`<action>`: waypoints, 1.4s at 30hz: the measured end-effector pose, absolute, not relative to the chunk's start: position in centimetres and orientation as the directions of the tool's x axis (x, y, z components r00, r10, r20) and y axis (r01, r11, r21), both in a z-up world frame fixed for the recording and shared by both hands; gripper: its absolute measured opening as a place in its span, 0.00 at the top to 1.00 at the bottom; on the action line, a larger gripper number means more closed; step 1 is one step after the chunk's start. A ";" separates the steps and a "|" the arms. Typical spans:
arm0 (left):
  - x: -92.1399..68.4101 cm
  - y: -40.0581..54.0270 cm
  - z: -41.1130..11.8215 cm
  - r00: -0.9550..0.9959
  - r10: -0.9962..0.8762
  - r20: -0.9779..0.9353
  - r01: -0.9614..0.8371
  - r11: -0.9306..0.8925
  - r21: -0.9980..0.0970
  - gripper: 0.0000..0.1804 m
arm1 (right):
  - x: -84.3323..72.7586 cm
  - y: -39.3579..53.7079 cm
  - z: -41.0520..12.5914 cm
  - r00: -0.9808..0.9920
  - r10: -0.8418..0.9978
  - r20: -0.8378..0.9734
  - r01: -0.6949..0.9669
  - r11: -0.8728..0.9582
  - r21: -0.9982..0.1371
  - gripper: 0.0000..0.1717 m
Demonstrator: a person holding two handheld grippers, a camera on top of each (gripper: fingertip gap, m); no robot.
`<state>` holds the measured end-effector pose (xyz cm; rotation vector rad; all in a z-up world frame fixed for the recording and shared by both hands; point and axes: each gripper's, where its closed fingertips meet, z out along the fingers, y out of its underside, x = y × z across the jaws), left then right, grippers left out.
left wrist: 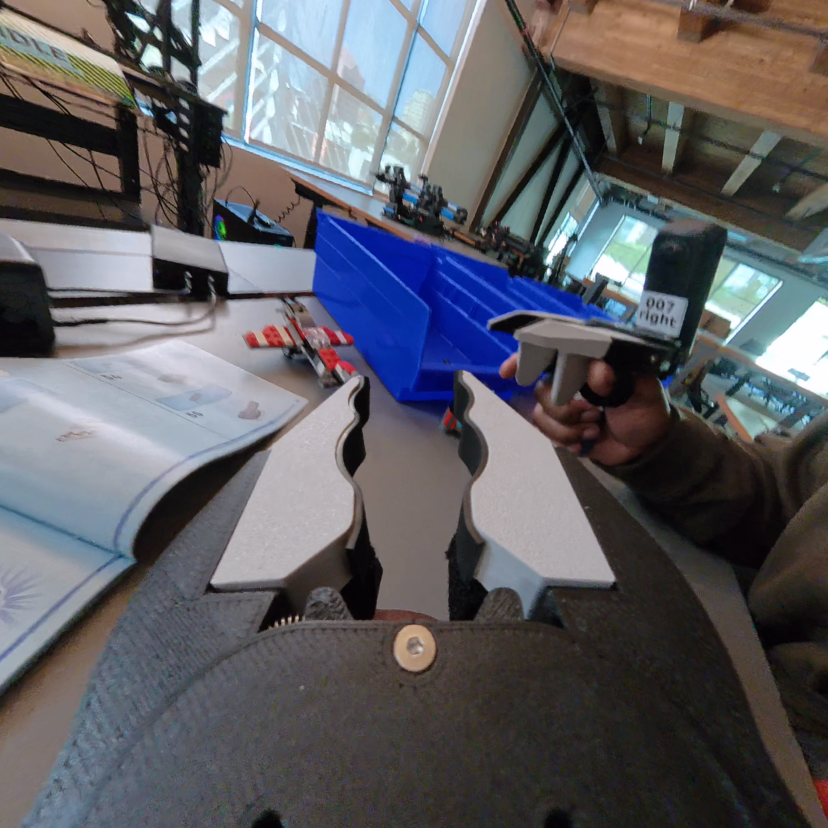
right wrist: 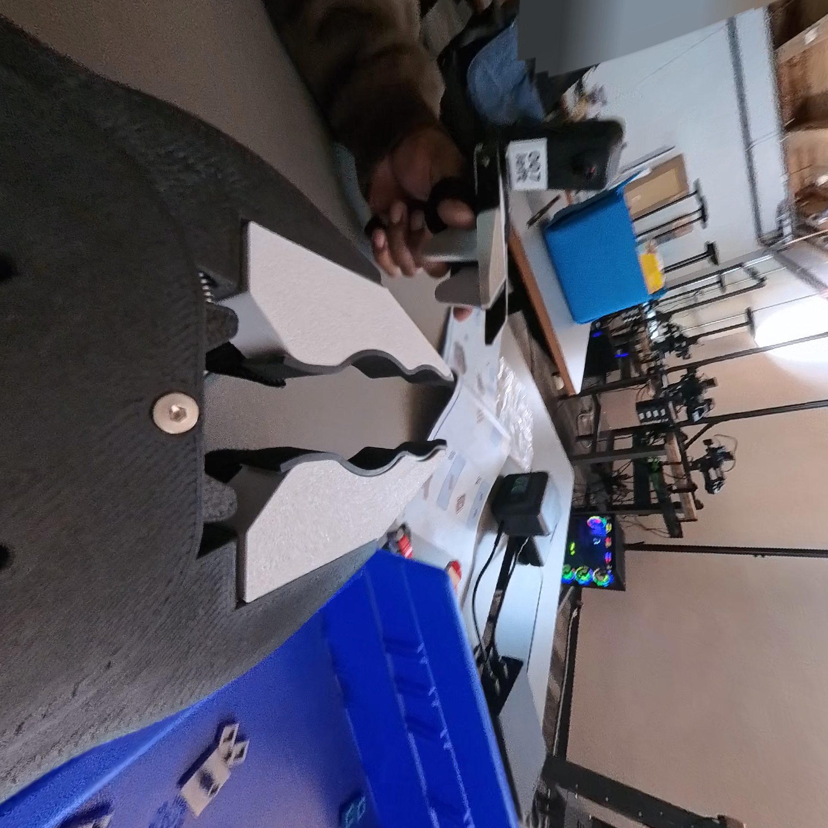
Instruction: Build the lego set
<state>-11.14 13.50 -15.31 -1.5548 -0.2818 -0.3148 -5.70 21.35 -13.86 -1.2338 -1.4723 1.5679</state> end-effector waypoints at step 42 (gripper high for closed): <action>-12.3 -33.3 30.2 0.698 0.709 0.100 -0.572 0.636 -0.518 0.79 | 2.6 -25.7 -6.1 -0.281 -0.464 -0.840 0.852 -0.523 0.004 0.27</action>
